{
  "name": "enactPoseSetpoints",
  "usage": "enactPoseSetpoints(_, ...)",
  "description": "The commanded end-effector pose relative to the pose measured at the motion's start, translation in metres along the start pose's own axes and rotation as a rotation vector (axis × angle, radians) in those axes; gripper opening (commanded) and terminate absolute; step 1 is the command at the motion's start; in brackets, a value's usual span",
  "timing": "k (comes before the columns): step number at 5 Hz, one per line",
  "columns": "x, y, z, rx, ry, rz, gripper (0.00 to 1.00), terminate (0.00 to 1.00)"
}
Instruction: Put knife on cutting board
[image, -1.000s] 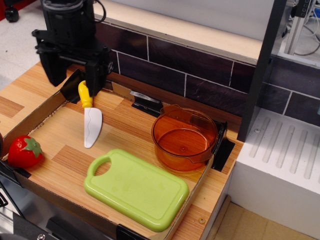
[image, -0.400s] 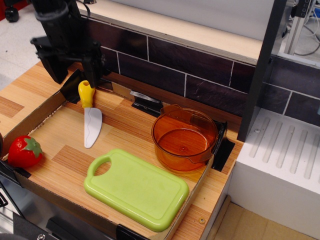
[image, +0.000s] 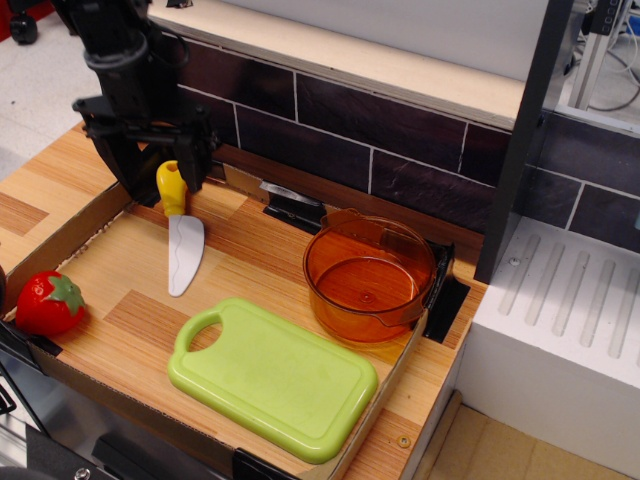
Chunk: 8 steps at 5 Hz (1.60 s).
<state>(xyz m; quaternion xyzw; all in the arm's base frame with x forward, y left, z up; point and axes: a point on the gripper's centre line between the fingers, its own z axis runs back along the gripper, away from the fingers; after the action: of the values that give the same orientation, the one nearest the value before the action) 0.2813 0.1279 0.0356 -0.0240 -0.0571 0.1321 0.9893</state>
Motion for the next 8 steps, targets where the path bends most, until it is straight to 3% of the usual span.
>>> enactPoseSetpoints(1,0.014,0.004,-0.003,0.048,-0.056,-0.003,1.00,0.00)
enactPoseSetpoints(2,0.017,0.003,-0.007,0.048,-0.029,0.016,1.00,0.00)
enactPoseSetpoints(4,0.021,0.006,-0.021,0.069,-0.036,0.020,1.00,0.00)
enactPoseSetpoints(5,0.024,0.007,-0.025,0.060,-0.037,0.021,0.00,0.00)
enactPoseSetpoints(7,0.016,0.006,-0.012,0.056,0.020,-0.009,0.00,0.00)
enactPoseSetpoints(8,0.012,0.005,-0.003,0.055,0.011,0.010,0.00,0.00)
